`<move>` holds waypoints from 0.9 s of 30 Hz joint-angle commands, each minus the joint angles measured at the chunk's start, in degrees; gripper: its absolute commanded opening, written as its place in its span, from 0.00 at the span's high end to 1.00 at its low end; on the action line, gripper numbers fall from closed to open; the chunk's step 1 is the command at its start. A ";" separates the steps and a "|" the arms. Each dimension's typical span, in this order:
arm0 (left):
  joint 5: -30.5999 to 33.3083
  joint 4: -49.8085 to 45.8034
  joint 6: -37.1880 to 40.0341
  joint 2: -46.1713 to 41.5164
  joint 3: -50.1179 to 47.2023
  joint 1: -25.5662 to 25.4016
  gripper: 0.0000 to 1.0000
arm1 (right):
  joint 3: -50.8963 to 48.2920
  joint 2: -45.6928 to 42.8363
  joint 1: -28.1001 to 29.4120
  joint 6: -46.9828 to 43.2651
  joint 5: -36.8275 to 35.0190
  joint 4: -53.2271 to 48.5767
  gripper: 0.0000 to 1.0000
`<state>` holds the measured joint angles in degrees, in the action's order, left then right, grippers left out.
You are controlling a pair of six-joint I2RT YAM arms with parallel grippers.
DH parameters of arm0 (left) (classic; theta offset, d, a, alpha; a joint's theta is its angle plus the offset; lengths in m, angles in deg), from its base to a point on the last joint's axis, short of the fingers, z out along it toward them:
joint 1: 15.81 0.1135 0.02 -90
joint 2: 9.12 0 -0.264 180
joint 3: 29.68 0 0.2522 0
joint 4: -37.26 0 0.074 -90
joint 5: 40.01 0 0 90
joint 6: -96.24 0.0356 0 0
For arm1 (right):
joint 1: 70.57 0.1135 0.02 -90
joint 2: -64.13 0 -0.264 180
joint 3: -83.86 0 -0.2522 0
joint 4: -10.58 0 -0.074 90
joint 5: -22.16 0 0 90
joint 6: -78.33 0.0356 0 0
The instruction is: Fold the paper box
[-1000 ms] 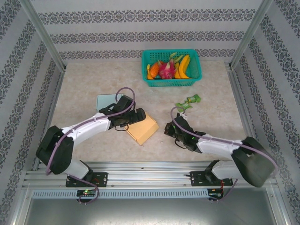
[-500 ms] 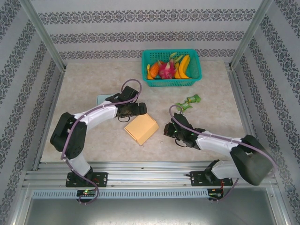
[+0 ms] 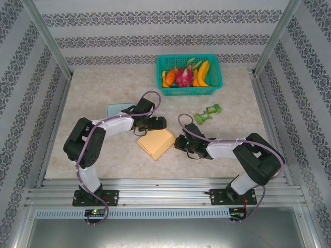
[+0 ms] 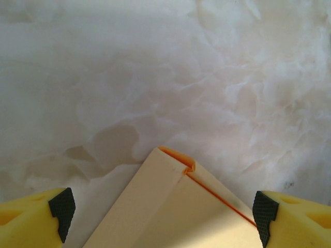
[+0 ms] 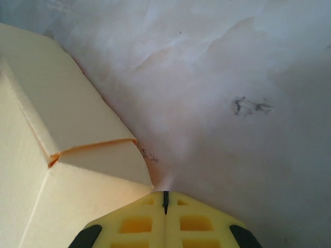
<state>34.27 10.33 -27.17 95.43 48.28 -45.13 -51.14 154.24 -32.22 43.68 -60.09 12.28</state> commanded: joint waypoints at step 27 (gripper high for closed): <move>-1.83 10.17 -10.56 -0.56 -3.70 -14.67 0.11 | 0.32 7.65 -3.47 -1.45 7.36 17.06 1.00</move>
<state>41.59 21.94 -33.75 95.72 42.75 -53.06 -51.16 159.15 -35.72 44.01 -52.15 21.17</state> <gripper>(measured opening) 0.894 0.042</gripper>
